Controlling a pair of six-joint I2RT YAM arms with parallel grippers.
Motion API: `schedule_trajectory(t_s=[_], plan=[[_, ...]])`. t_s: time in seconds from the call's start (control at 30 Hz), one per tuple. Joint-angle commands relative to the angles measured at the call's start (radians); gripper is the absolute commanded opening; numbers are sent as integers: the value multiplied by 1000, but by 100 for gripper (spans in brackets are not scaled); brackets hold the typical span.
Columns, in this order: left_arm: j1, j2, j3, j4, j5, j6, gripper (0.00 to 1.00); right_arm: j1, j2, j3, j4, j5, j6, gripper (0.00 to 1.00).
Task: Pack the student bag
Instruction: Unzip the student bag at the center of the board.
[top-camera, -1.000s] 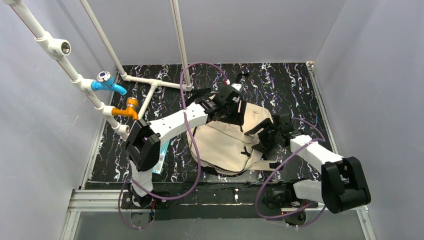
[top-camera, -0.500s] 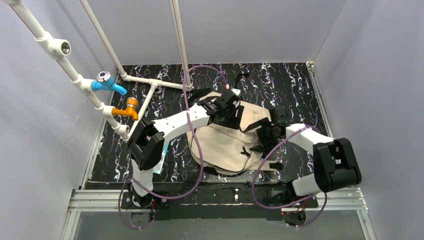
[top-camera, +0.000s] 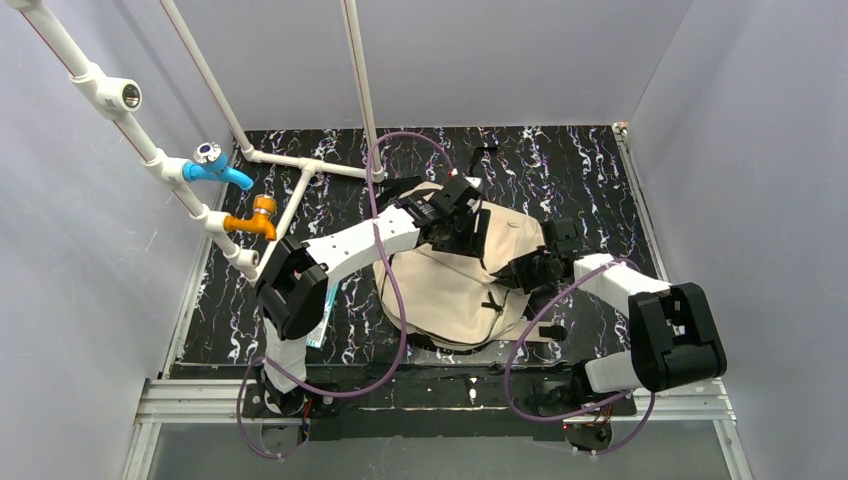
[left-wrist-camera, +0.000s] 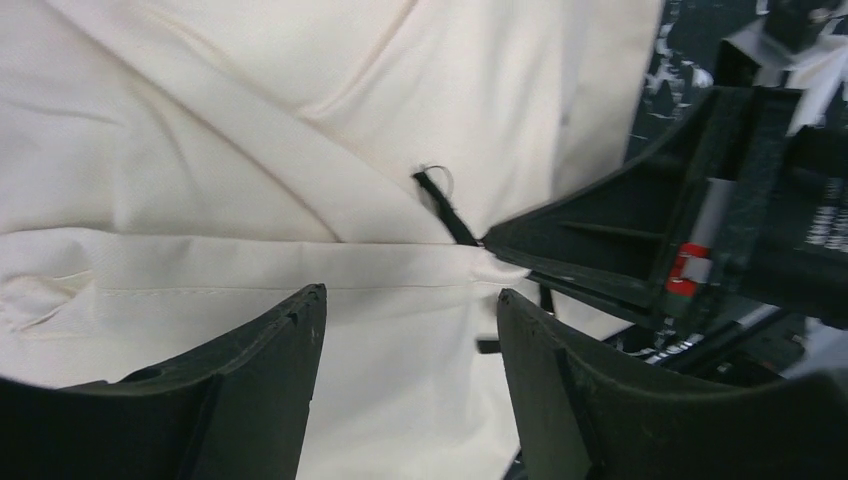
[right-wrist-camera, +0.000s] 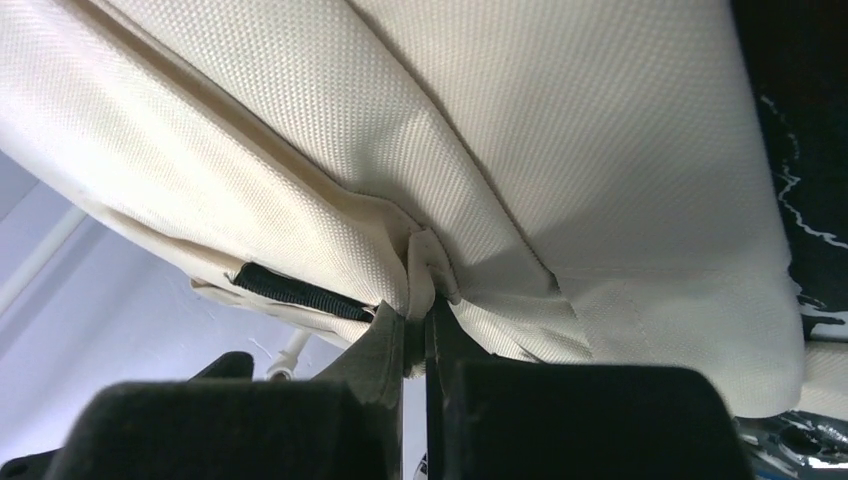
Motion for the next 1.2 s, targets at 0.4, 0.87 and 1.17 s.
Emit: schedule_trajectory(t_s=[0.4, 0.87, 1.17], plan=[[-4, 190, 249, -91, 153, -11, 56, 2, -190, -139, 281, 131, -109, 1], [-30, 248, 282, -101, 90, 9, 31, 4, -213, -142, 269, 180, -174, 1], [-29, 306, 342, -101, 95, 0, 22, 14, -247, -130, 245, 222, -211, 1]])
